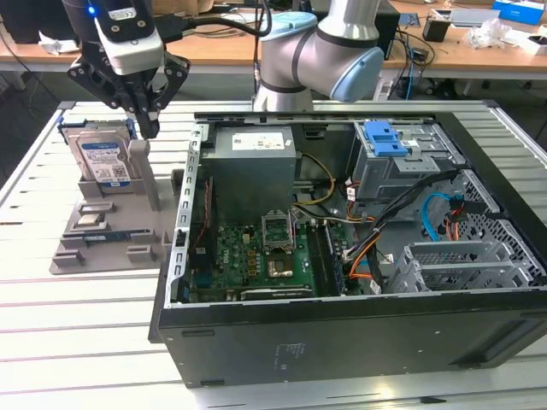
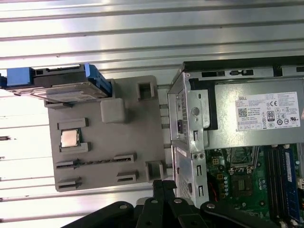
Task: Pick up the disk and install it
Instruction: 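Reach for the disk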
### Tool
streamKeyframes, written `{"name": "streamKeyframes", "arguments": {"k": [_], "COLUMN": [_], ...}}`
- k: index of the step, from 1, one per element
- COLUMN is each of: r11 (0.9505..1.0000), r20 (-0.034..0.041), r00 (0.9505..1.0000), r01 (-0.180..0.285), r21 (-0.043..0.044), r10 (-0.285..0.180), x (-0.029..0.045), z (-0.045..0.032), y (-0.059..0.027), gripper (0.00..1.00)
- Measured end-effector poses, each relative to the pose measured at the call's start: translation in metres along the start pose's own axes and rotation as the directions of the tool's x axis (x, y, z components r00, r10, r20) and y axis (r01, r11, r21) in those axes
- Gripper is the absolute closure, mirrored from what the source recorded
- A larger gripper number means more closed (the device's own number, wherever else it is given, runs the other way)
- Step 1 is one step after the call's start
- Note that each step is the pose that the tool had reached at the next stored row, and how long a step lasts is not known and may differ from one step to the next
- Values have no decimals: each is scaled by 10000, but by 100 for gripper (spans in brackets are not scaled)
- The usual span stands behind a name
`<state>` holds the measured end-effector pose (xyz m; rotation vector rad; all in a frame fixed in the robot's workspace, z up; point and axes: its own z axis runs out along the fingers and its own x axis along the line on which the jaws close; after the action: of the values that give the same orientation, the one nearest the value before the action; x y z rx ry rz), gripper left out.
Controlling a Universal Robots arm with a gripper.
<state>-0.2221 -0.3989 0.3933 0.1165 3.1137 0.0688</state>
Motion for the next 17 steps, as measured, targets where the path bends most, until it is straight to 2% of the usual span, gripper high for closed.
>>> {"name": "streamKeyframes", "arguments": {"k": [4,10,13,17], "r11": [10000,10000,10000,10000], "r20": [0,1,0,0], "r00": [10000,10000,10000,10000], "r01": [-1,0,0,-1], "r21": [0,0,0,0], "r10": [1,0,0,1], "x": [111,202,284,342], "z": [-3,-5,-7,-8], "y": [-8,-15,-21,-25], "gripper": [89,89,89,89]}}
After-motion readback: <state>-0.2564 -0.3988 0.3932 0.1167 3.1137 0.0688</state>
